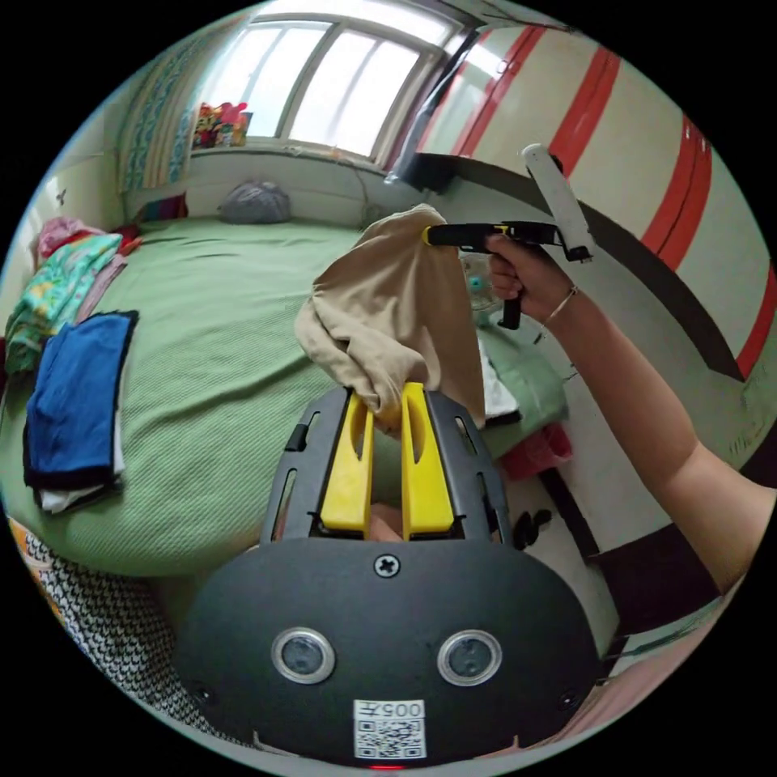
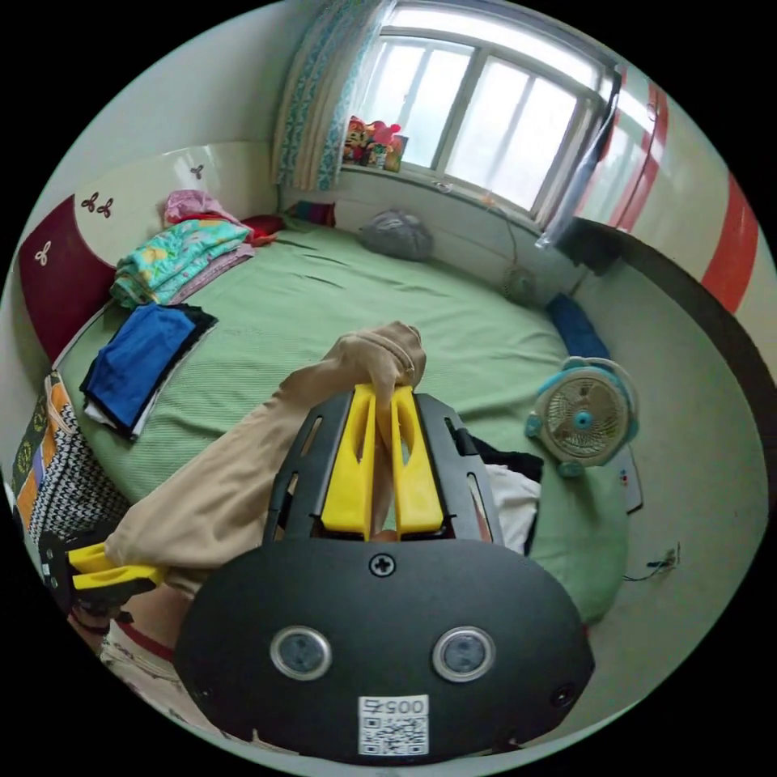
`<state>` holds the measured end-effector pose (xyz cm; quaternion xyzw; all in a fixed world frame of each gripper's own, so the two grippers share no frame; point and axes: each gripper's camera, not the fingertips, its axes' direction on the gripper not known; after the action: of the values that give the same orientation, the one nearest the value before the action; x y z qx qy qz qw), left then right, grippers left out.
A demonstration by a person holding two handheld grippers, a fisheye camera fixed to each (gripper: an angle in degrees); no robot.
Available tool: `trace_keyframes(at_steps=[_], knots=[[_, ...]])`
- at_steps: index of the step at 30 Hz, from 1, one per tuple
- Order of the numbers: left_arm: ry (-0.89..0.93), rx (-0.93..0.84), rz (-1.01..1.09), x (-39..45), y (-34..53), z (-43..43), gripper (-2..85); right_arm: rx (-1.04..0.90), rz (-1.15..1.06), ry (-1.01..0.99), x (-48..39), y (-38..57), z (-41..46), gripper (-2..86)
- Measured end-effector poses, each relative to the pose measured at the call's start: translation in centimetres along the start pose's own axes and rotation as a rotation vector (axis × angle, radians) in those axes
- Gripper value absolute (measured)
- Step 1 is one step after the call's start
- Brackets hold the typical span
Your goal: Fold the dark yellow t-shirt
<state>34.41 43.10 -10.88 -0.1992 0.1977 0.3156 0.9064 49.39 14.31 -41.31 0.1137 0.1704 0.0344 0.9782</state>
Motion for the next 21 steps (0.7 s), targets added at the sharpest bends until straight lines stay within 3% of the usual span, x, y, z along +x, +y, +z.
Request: trace_keyframes(at_steps=[7, 11, 13, 18, 21], knots=[[0.062, 0.057, 0.007, 11.4, -1.6, 9.5, 6.1, -0.104, 0.118, 0.209, 12.3, 0.5, 4.9, 0.0], [0.064, -0.008, -0.043, 15.2, 0.3, 19.3, 6.2, -0.335, 0.257, 0.342, 17.5, 4.0, 13.8, 7.9], [0.025, -0.107, -0.035, 16.5, 1.2, 22.7, 6.3, -0.368, 0.321, 0.316, 18.5, 6.4, 16.0, 9.2], [0.083, -0.099, -0.019, 17.5, 2.0, 23.3, 6.3, -0.44, 0.346, 0.054, 19.3, 14.8, 18.3, 10.7], [0.147, -0.137, -0.069, 16.7, 1.6, 23.6, 6.3, -0.49, 0.347, 0.028, 20.4, 19.5, 18.0, 11.9]])
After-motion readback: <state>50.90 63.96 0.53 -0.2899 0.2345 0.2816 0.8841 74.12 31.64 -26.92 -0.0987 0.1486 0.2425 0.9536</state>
